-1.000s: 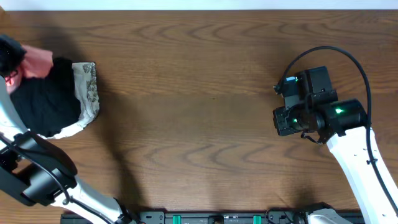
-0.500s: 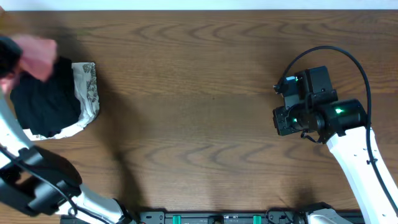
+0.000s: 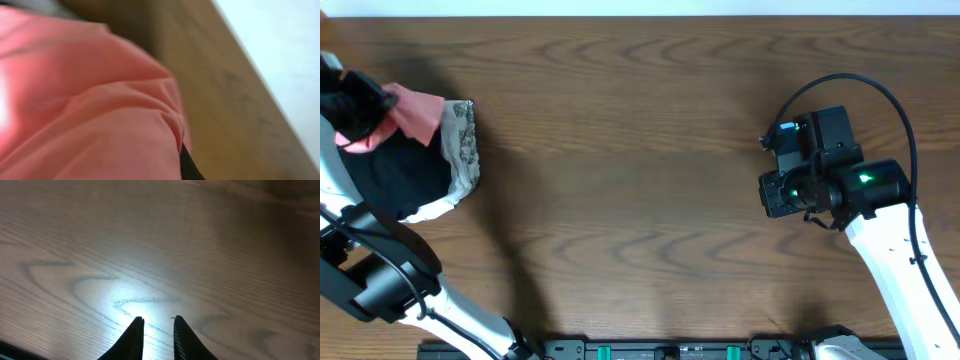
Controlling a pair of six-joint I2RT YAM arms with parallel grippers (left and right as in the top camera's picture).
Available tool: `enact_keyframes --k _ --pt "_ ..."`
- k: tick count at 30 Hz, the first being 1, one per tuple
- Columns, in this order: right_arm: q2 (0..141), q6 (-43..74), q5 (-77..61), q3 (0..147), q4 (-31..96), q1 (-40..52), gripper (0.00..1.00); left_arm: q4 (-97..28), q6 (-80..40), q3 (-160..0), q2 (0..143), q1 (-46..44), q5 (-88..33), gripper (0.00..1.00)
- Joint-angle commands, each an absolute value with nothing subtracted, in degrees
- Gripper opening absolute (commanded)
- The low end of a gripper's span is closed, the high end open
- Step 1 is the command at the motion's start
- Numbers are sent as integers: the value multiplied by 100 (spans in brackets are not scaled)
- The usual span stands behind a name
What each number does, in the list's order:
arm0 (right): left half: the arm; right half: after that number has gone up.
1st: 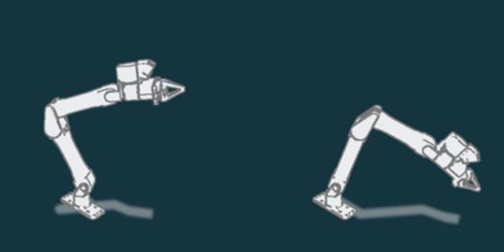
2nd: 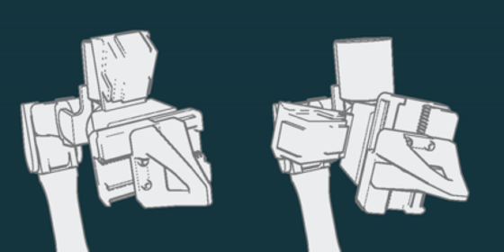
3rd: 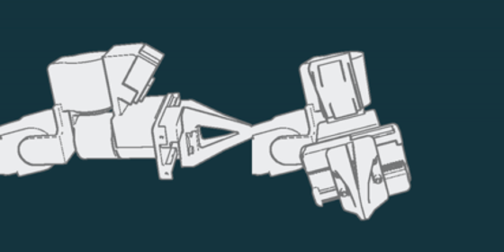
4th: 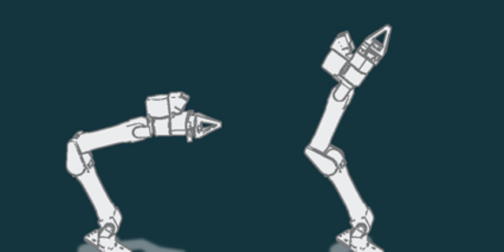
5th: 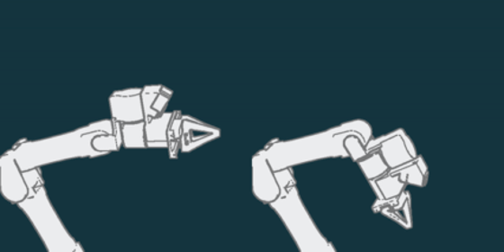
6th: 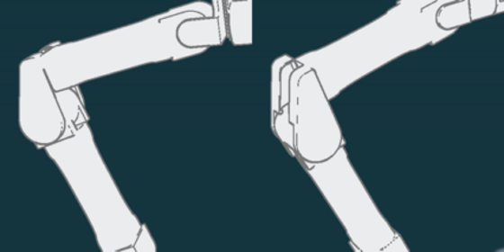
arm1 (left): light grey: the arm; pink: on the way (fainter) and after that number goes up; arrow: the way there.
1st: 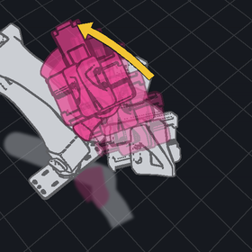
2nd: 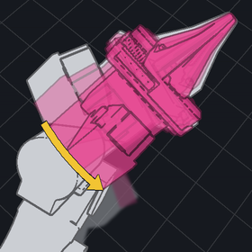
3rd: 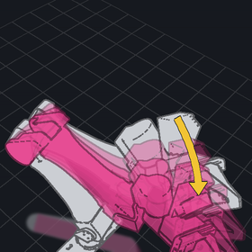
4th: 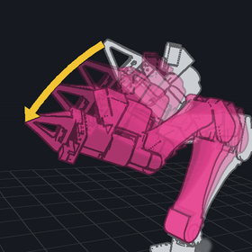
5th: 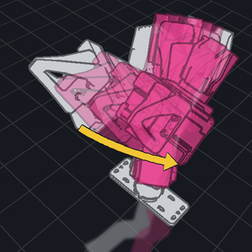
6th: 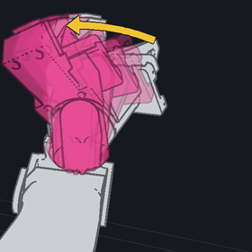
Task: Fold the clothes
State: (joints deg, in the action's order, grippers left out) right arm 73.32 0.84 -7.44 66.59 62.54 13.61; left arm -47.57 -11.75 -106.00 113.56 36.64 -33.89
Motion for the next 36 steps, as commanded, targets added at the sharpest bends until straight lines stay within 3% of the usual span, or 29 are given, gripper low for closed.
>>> enact_keyframes --k 1,10,17,28,36 --pt "7275 -30 -939 6683 6241 1330 20 -4606 -1055 -10630 11030 3651 -4578 6" --pt "7275 -222 -1380 6683 5867 1332 20 -4309 -480 -10630 10514 3573 -6128 6" --pt "7275 -224 -1378 6683 5937 1330 20 -5151 217 -10630 10523 3048 -5828 6" --pt "7275 -222 -1376 6683 5940 1330 20 -6125 928 -10630 10523 871 -4147 6" --pt "7275 -224 -1374 6683 5961 1330 20 -5339 526 -10630 10523 -1083 -3999 6"
